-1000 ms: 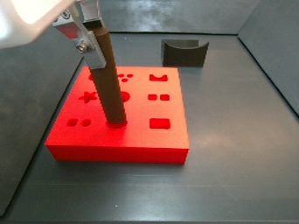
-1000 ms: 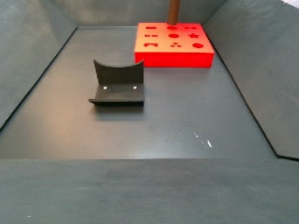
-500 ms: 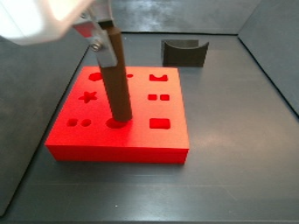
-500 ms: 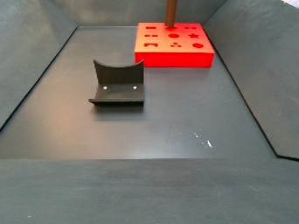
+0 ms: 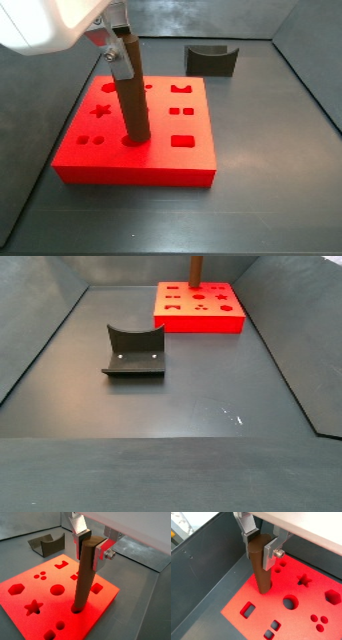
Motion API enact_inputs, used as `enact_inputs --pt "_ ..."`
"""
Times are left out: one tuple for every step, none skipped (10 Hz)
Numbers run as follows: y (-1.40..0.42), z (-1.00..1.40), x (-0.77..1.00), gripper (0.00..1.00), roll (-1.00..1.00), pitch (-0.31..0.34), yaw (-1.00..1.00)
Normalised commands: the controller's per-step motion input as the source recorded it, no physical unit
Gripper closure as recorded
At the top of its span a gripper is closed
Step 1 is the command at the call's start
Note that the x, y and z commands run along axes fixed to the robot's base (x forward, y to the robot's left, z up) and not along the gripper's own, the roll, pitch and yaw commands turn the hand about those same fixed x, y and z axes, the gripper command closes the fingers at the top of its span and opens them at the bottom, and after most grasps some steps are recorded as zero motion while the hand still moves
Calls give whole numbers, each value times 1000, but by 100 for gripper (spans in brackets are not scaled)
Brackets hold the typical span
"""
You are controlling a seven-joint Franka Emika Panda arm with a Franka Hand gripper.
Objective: Insert the oval object.
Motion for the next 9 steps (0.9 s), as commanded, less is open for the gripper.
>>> enact_inputs --pt "0 0 0 100 -221 34 43" --pt "0 0 0 100 -41 0 0" --pt "0 0 0 100 -11 0 0" --pt "0 -3 -51 100 -60 0 0" --pt "71 0 -200 100 -110 0 0" --pt "17 -6 -217 100 -93 0 0" --pt "0 -100 -131 100 -67 0 0" --pt "0 -123 -120 100 -86 0 0" --pt "80 -134 -100 100 -111 0 0"
